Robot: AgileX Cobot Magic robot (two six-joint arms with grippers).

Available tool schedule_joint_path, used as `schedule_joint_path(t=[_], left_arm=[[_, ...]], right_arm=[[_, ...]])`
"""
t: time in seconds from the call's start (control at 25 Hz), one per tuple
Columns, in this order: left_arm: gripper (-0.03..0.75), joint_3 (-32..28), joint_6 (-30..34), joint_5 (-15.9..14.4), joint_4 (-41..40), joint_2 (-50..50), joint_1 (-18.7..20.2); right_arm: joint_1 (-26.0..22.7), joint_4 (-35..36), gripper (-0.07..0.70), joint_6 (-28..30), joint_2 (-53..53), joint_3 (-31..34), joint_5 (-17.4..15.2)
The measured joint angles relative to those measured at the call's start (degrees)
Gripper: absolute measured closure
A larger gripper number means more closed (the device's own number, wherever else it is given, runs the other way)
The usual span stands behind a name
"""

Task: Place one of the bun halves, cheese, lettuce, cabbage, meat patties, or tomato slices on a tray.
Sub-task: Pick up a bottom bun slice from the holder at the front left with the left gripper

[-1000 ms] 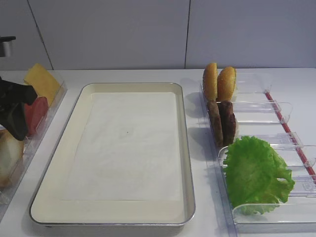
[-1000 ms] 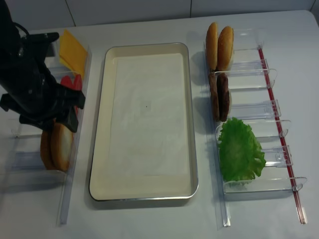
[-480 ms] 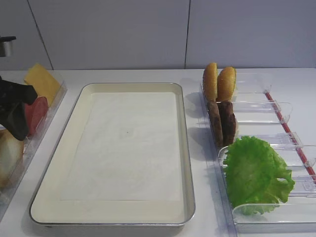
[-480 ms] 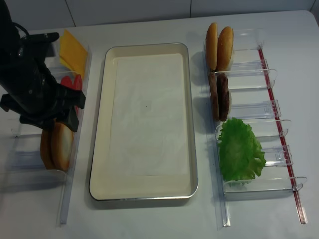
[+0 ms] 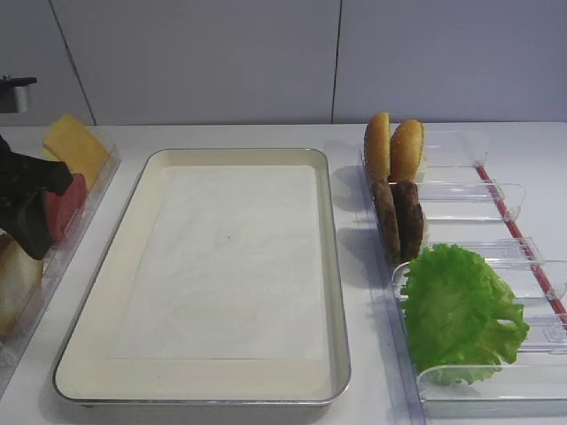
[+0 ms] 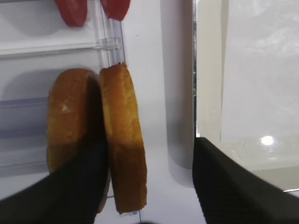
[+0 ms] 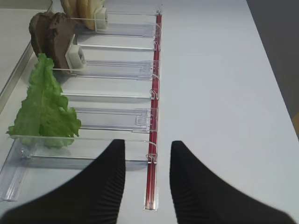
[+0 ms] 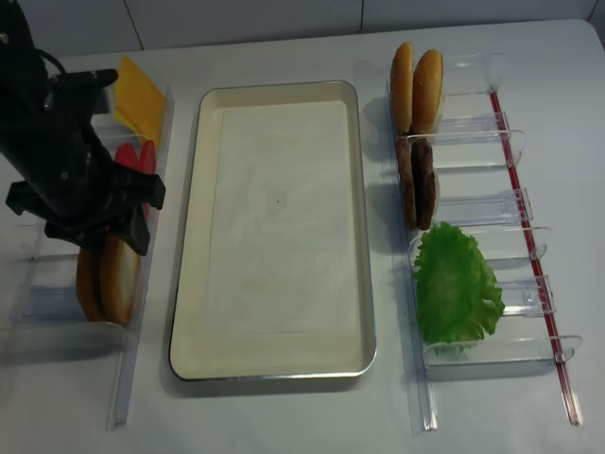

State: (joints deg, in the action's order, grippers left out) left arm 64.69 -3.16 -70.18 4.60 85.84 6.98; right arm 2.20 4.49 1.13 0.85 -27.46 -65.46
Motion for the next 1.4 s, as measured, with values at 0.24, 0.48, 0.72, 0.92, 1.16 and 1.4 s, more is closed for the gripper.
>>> schedule_joint_path(t=[0.24, 0.48, 0.72, 0.92, 1.16, 1.4], left_arm=[[0.335, 0.0, 0.0, 0.0, -1.0, 0.1, 0.0], [0.367, 0.0, -0.1, 0.0, -1.2, 0.6, 0.0], [0.4, 0.0, -0.7, 0.1, -1.3, 2.3, 0.0], [0.414, 0.0, -1.1, 0.2, -3.7, 2.7, 0.0], [0.577, 0.0, -1.5, 0.2, -4.2, 2.7, 0.0], [0.577, 0.0, -1.2, 0.3, -3.7, 2.5, 0.0]], right_arm=[[0.0, 0.0, 0.374, 0.0, 0.0, 0.0, 0.0], [0.0, 0.0, 0.374, -0.1, 0.0, 0.0, 0.0], [0.0, 0.0, 0.374, -0.1, 0.0, 0.0, 0.0], [0.0, 0.0, 0.374, -0.1, 0.0, 0.0, 0.0], [0.0, 0.0, 0.374, -0.1, 0.0, 0.0, 0.0], [0.0, 0.0, 0.374, -0.1, 0.0, 0.0, 0.0]])
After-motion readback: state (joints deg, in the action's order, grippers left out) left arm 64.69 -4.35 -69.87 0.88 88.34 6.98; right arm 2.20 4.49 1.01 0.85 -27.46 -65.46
